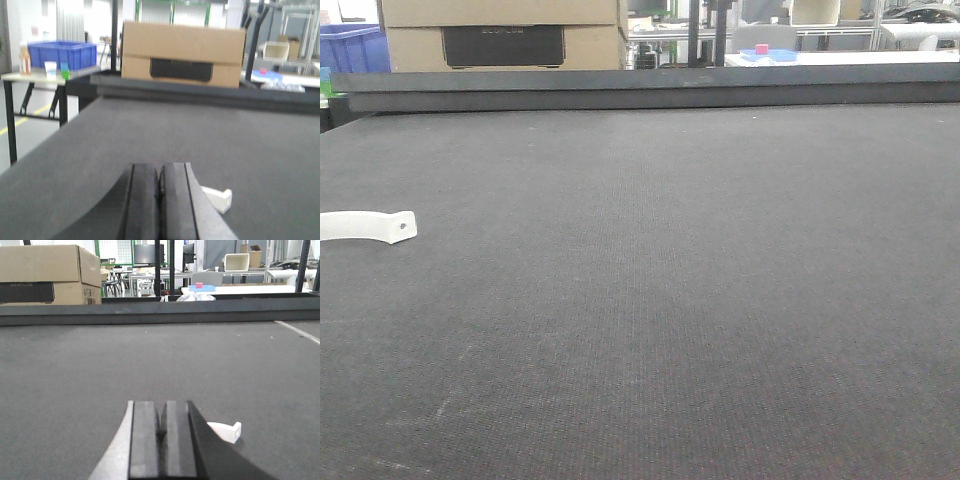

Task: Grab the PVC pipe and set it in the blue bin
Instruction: 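Lower both grippers onto the white curved PVC pipe piece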

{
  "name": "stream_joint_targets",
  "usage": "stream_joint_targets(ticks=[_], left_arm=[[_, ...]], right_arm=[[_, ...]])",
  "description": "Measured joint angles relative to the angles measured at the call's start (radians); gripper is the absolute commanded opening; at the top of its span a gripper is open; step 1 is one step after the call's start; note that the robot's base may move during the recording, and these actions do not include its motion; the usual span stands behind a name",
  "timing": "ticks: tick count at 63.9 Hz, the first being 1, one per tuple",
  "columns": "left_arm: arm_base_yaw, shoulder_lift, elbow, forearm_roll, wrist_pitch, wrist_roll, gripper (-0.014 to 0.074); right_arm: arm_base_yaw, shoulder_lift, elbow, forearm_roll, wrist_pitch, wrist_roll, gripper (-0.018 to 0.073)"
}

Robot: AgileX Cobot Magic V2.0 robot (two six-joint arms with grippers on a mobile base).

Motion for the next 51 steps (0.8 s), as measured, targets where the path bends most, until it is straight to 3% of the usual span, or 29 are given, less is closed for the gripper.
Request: stream_joint_targets(ticks=[5, 15, 25, 37, 51], left_arm=[[0.0, 0.0, -0.005, -0.007, -0.014, 0.0, -0.0111], [0.0, 0.0, -0.148, -0.006, 0.143, 0.0, -0.0111], [0.0, 0.069, -0.344, 0.053, 0.282, 0.0, -0.0111], [0.0, 0.305, -0.587, 0.073, 0.431, 0.0, -0.0111], [0.0, 0.646, -0.865, 0.075, 0.673, 0.0, -0.0111]], right_arm=[[0.0, 0.0, 0.0, 0.0, -0.005, 0.0, -0.0162], [0.0, 0.0, -0.097, 0.003, 0.033, 0.0, -0.0162], [0.0, 0.03, -0.243, 0.005, 0.046, 0.0, -0.0162], [0.0, 0.198, -0.449, 0.005, 0.147, 0.0, -0.0162], [0.0, 0.488, -0.687, 0.0, 0.423, 0.0, -0.0162]])
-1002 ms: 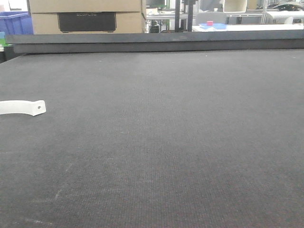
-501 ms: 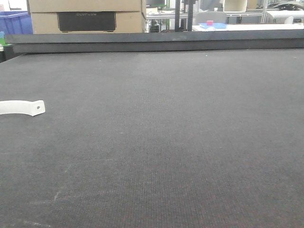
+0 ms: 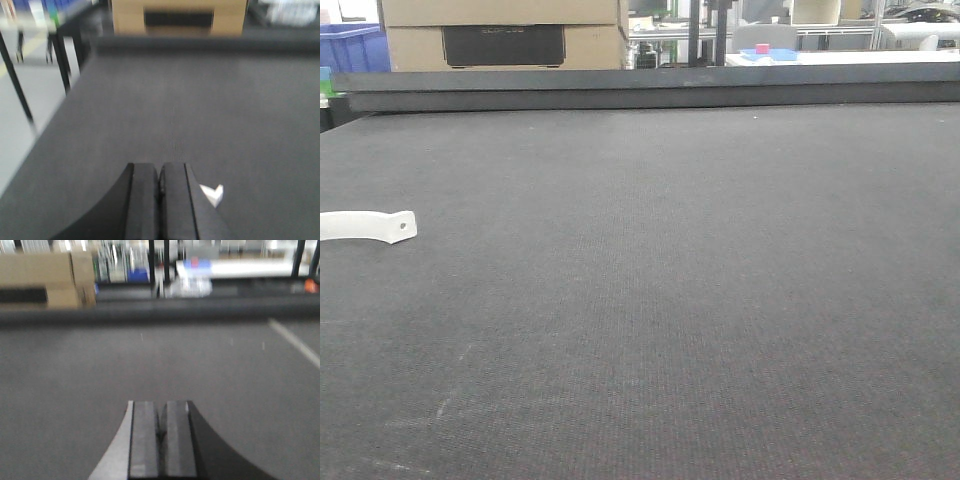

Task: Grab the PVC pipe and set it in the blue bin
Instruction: 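Lower both grippers onto the white curved PVC pipe piece, then close both grippers around the arc of the white pipe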

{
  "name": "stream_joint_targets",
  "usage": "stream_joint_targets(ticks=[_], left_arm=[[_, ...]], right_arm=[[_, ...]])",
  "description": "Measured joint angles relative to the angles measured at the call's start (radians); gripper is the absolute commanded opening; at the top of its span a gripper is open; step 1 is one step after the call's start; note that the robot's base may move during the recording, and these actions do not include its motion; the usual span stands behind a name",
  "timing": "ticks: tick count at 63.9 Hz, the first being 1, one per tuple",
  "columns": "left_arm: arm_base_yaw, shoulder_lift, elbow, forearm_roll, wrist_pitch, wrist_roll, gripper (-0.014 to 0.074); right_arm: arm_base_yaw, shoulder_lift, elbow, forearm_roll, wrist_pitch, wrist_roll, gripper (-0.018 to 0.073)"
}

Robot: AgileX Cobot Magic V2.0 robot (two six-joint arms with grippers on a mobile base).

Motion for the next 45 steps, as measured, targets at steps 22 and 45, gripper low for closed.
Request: stream_joint_targets(ticks=[22, 45], left_arm=[[0.0, 0.343, -0.117, -0.002, 0.14, 0.0, -0.0111], [0.0, 0.445, -0.118, -0.054, 0.18, 0.0, -0.0111]], right_arm=[[0.0, 0.54, -0.183, -0.03, 0.356, 0.0, -0.0162], [0.0, 0.84, -0.219, -0.032, 0.433, 0.0, -0.0162]])
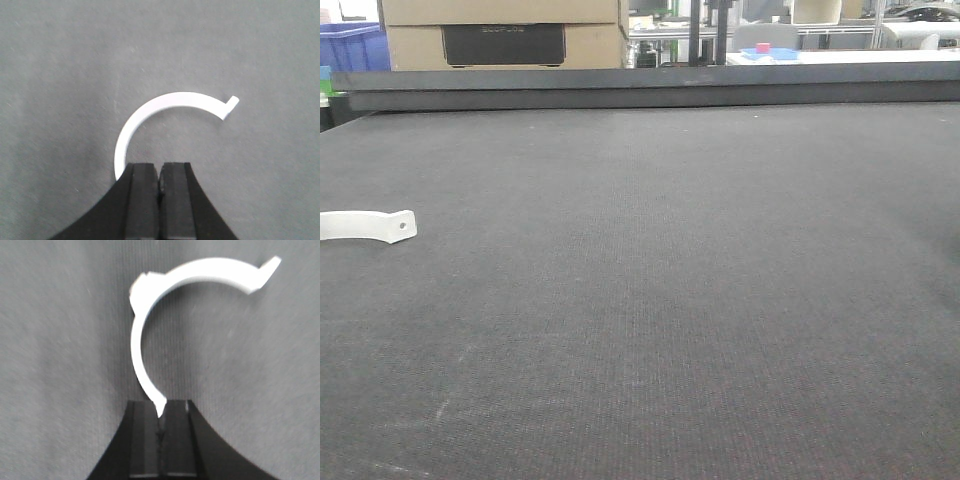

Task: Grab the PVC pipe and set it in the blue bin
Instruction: 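Close both grippers around the arc of the white pipe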

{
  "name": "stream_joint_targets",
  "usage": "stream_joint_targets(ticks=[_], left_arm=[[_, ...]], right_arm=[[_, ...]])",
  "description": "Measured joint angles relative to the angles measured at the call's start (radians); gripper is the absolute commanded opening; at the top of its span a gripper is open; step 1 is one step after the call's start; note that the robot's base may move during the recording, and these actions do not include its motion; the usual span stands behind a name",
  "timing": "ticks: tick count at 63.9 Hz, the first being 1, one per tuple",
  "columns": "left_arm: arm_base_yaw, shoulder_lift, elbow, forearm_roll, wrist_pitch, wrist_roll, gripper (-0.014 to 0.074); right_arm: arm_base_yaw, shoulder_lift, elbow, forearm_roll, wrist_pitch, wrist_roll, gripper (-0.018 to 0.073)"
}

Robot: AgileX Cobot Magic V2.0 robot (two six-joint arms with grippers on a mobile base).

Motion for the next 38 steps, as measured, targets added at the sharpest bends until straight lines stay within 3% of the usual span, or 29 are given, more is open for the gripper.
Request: stream_joint_targets(ticks=[10, 21, 24, 38], left_arm=[[0.0, 0.0, 0.0, -0.035, 0.019, 0.0, -0.0111], [0.0, 0.0, 0.0, -0.042, 0.024, 0.0, -0.0111], [0.0, 0.0, 0.0, -0.042, 0.026, 0.0, -0.0111], [0.0, 0.0, 0.0, -0.044, 0.041, 0.0, -0.0111]], right_arm=[[0.0, 0.095, -0.075, 0.0, 0.099, -0.004, -0.0118], [0.0, 0.207, -0.173, 0.039, 0.133, -0.047, 0.0225], [0.0, 0.234, -0.187, 0.054, 0.133, -0.053, 0.0274], [0.0, 0.33, -0.195, 0.068, 0.1, -0.065, 0.0286]])
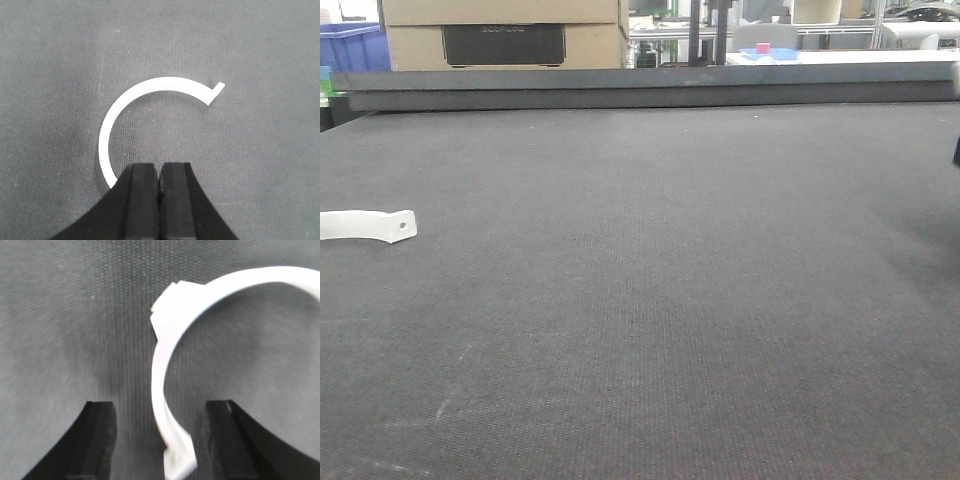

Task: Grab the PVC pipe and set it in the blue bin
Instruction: 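Close both grippers around the arc of the white pipe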

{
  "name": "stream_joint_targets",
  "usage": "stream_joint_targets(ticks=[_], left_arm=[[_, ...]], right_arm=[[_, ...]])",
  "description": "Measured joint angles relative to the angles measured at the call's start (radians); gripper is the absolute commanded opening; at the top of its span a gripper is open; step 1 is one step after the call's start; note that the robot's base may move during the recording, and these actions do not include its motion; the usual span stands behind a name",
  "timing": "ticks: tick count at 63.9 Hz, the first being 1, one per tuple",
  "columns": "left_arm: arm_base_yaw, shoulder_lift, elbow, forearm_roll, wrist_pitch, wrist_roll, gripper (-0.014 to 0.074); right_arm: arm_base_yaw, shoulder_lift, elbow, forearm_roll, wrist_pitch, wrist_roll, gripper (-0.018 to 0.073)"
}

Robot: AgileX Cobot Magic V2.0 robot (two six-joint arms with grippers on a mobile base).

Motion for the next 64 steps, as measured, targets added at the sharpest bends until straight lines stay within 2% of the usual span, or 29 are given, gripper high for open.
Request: stream_joint_targets(ticks=[6, 11, 17, 20, 27, 41, 55, 59, 64], left_arm=[[0.0, 0.0, 0.0, 0.0, 0.004, 0.0, -0.0111], [0.0, 0.0, 0.0, 0.0, 0.004, 0.0, -0.0111], [0.0, 0.0, 0.0, 0.0, 0.004, 0.0, -0.0111], [0.0, 0.0, 0.0, -0.002, 0.01, 0.0, -0.0111], [0.0, 0.002, 0.0, -0.004, 0.034, -0.058, -0.0111], [0.0, 0.097, -0.04, 0.015, 0.181, -0.099, -0.0111], [0.0, 0.245, -0.075, 0.094, 0.192, -0.101, -0.0106], [0.007, 0.292, -0.088, 0.109, 0.192, -0.101, -0.0076], [0.03, 0.338, -0.101, 0.117, 0.186, -0.101, 0.0028]], right_arm=[[0.0, 0.029, 0.0, 0.002, -0.022, 0.0, 0.0257], [0.0, 0.048, 0.0, 0.002, -0.022, -0.002, 0.0186], [0.0, 0.054, -0.002, 0.011, -0.024, -0.002, 0.0078], [0.0, 0.054, -0.002, 0.013, -0.026, -0.002, -0.0003], [0.0, 0.054, -0.002, 0.015, -0.026, -0.005, -0.0169], [0.0, 0.035, -0.016, 0.013, 0.014, -0.005, -0.0168], [0.0, -0.085, -0.058, 0.029, 0.121, -0.005, -0.0168], [0.0, -0.129, -0.06, 0.033, 0.128, -0.005, -0.0168], [0.0, -0.166, -0.06, 0.037, 0.135, -0.005, -0.0168]])
